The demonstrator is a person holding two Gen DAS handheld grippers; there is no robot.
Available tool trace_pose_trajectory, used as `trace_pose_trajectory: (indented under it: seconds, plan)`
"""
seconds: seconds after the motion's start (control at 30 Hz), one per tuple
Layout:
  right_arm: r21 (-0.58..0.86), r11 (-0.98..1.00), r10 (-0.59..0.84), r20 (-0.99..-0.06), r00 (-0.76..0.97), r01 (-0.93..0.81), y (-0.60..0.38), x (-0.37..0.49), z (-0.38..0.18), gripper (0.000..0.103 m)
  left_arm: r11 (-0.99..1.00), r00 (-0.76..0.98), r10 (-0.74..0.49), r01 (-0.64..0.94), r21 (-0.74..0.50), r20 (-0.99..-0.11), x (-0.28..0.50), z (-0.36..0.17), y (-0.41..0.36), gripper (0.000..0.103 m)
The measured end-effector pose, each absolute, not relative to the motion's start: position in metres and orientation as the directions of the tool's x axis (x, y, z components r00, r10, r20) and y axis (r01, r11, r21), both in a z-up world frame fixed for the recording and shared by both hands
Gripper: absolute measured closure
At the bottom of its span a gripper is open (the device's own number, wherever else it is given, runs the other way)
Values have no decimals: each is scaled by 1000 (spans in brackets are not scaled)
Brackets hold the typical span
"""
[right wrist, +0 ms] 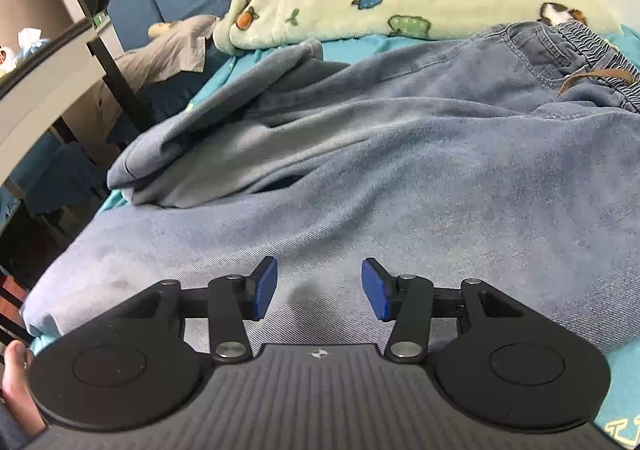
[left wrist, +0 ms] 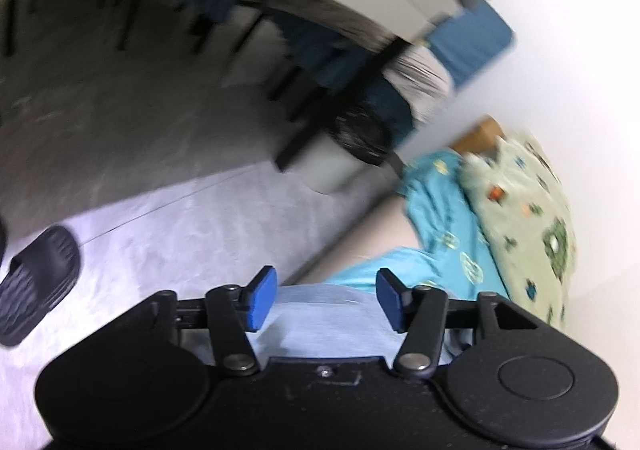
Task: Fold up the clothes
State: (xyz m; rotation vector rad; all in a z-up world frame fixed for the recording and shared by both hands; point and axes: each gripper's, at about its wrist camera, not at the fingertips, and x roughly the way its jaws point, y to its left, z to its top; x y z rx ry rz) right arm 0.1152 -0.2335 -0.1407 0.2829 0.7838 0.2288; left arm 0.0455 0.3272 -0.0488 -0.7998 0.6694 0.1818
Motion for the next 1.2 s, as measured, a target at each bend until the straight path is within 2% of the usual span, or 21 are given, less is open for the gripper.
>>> trace_pose_trajectory:
  seconds: [0.23,0.33,0.63,0.8,1.0,1.1,1.2]
  plan:
    - [339,934,318,-641,699,-114,-230,114,-138,53,803,760,-224,-210,-558,-609,134,-27,238,49]
    - [343,932,323,-635,702,-119,-230,116,-138,53,866,731,-273,-96,-491,-625,172,-22,192,49]
    - [395,913,342,-601,722,-104,-234,135,-139,53,909,644,-376,116,-401,-667,251,-40,72,49]
    - [410,907,342,-574,744,-100,-237,144,-141,53,912,615,-410,257,-320,-674,267,-62,7,49]
    - [477,878,320,-525,789,-39,-253,156,-144,53,911,562,-398,336,-240,-725,265,-97,-32,50]
    - [515,856,327,-485,811,-38,-258,161,-144,54,899,541,-396,391,-195,-742,255,-102,-44,49]
    - [608,792,376,-404,834,-62,-269,163,-143,53,890,531,-388,427,-158,-753,249,-105,-51,48]
